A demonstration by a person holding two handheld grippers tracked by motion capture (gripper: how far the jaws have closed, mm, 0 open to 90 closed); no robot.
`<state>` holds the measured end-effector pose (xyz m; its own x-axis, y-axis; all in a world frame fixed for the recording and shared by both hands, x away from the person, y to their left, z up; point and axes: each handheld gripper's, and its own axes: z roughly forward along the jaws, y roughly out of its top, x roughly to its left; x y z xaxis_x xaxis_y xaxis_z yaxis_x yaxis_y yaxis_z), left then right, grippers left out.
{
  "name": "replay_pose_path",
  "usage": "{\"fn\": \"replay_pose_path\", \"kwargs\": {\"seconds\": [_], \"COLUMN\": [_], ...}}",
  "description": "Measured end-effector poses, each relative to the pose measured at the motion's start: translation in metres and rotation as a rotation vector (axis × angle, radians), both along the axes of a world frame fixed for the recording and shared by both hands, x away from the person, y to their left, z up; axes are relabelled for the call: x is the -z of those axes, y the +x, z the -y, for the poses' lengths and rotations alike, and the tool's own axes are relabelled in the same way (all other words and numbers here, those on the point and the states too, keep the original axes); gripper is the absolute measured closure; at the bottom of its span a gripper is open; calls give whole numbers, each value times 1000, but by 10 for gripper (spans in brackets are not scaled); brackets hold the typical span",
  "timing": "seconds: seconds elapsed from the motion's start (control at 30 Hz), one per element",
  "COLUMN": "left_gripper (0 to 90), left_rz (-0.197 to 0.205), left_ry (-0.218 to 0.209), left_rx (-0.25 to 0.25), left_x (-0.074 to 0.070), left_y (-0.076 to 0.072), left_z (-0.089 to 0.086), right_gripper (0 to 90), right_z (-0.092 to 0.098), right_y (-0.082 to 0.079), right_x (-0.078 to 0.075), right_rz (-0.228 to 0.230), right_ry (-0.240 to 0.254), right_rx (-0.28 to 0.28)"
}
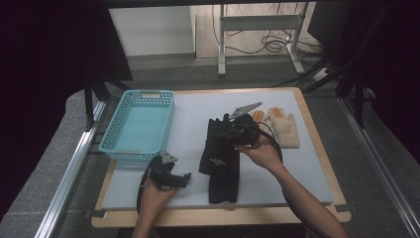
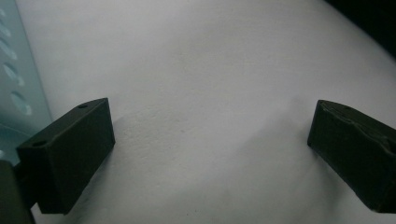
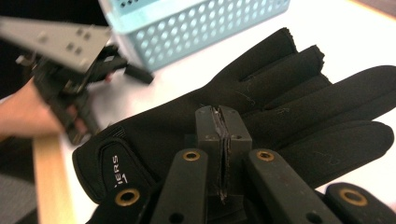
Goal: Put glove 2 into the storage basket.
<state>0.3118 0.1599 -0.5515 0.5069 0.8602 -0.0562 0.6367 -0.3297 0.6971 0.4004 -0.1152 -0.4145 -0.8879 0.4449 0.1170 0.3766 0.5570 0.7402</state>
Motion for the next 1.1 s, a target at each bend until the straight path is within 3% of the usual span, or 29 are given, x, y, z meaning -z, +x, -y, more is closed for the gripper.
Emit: {"fn": "replay_pose_path", "kwargs": {"seconds": [0.23, 0.5, 0.6, 0.67, 0.73, 0.9, 1.03, 1.1], "left_gripper": [10, 10, 10, 10, 10, 10, 10, 10], "left_rz": [-1, -1, -3, -3, -2, -2, -3, -2], "left_ry": [0, 1, 5, 6, 5, 5, 5, 4], "left_rx": [0, 0, 3, 4, 3, 2, 3, 2], "left_x": [0, 0, 0, 0, 0, 0, 0, 0], "left_y": [0, 0, 0, 0, 0, 0, 0, 0], "left_z": [0, 0, 0, 0, 0, 0, 0, 0], "right_gripper": [873, 872, 870, 854, 834, 655, 639, 684], "right_z": [25, 16, 11, 7, 6, 13, 28, 38], "right_y": [-23, -28, -28, -31, -33, -33, -32, -33], "right_x": [10, 53, 67, 75, 79, 72, 65, 65], "right_rz": [-53, -126, -124, -98, -87, -64, -40, -35], "right_ry": [-49, -126, -154, -185, -186, -149, -126, -117], "right_rx": [-33, -61, -61, -59, -58, -33, -9, 6]}}
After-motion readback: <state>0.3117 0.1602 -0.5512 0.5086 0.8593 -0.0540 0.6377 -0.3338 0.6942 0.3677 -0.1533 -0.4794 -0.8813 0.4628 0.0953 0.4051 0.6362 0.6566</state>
